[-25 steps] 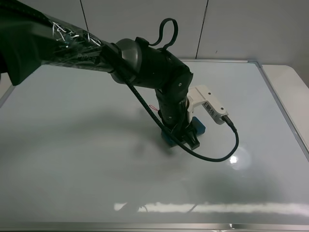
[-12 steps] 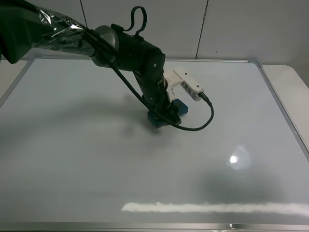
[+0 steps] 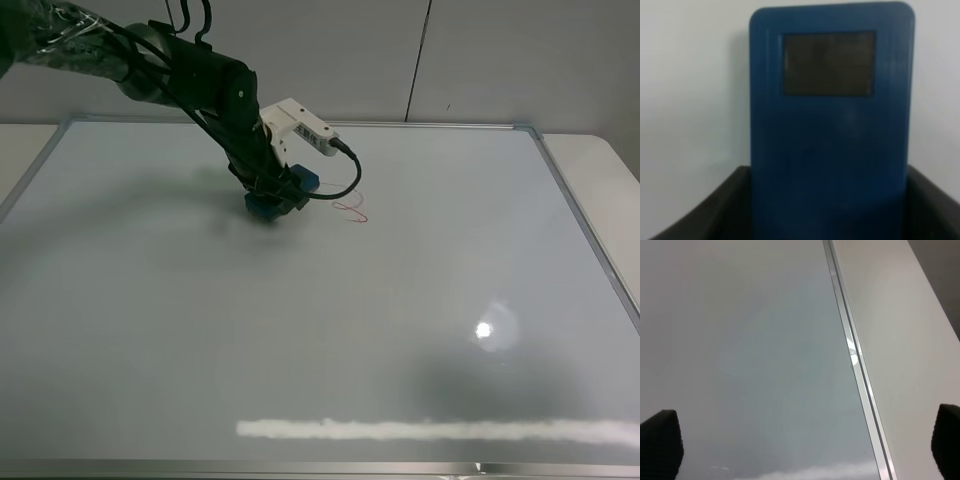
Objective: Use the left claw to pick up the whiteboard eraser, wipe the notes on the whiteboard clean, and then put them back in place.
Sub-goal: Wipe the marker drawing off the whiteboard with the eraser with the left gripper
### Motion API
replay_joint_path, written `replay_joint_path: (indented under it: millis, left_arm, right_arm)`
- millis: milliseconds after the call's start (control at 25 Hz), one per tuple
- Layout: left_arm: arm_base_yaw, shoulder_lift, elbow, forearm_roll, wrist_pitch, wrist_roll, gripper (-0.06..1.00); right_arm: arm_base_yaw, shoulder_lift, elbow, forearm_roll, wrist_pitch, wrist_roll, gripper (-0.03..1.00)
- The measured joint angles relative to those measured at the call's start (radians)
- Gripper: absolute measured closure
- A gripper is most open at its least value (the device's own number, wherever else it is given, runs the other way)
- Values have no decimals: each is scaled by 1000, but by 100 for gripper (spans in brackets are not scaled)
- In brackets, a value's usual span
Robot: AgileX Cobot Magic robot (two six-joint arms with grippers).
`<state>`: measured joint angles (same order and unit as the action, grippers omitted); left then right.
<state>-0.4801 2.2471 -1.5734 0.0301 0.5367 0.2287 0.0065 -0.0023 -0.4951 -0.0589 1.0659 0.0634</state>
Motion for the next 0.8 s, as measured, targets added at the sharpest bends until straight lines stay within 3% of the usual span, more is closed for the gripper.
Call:
replay_joint_path:
  millis: [400,800]
  left_arm:
    - [-66,0,0,34,1,0,39]
    - [-301,10,-37,-35,42,80,39]
  right_arm:
    - [0,0,0,0,0,0,-2]
    - [0,0,0,0,0,0,-2]
